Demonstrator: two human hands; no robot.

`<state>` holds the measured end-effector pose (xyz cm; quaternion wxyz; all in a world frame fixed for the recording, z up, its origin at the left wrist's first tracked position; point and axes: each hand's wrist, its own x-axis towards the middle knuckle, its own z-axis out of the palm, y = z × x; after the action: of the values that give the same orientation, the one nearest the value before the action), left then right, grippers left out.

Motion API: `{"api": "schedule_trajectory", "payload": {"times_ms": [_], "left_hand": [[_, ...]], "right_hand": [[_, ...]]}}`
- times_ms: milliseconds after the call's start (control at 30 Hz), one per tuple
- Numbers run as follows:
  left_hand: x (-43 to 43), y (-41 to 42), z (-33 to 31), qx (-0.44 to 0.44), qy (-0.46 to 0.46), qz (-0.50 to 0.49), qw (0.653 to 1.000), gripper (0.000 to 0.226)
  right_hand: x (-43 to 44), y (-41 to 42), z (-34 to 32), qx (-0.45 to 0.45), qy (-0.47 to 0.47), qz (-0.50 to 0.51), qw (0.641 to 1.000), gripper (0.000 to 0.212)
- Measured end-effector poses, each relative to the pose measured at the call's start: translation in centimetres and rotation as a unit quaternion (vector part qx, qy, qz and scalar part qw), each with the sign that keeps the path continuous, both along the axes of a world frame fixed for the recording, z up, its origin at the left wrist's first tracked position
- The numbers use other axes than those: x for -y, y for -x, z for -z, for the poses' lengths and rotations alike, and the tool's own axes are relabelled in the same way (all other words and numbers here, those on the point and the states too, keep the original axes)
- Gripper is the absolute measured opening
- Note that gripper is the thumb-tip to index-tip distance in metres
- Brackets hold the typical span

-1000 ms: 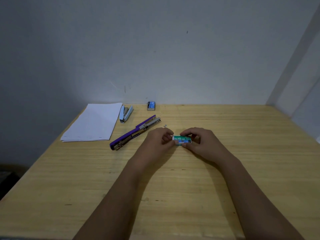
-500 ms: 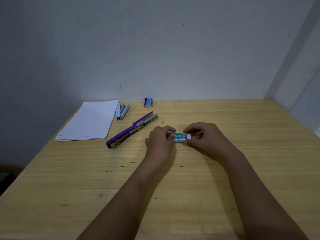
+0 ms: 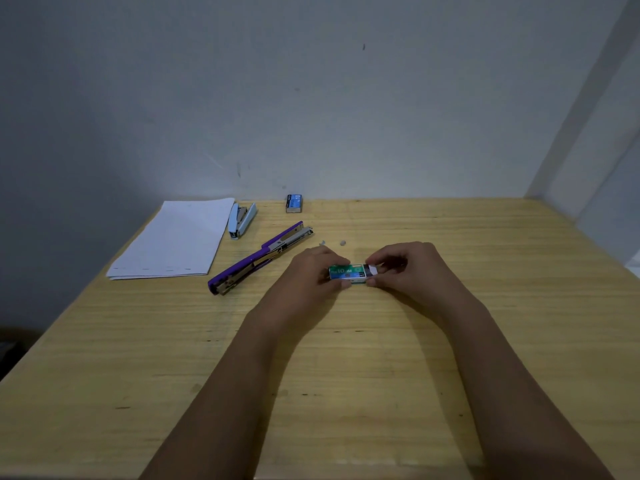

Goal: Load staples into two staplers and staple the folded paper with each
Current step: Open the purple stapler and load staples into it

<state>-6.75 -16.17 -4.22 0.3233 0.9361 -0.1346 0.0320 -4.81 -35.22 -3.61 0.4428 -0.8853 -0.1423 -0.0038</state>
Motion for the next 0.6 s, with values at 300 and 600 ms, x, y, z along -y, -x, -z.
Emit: {"api": "schedule_trajectory", "payload": {"times_ms": [300, 600], "left_hand": [[-0.8, -0.3, 0.2, 0.009, -0.001, -0.020, 1.000, 0.040], [-1.0, -0.2, 0.1, 0.005, 0.028, -0.016, 0.999, 0.037]], "right_hand": [[-0.4, -0.2, 0.0, -0.012, -0.038, 0.008, 0.999, 0.018], [-1.3, -0.3, 0.6, 0.045, 0.005, -0.016, 0.999, 0.012]]}}
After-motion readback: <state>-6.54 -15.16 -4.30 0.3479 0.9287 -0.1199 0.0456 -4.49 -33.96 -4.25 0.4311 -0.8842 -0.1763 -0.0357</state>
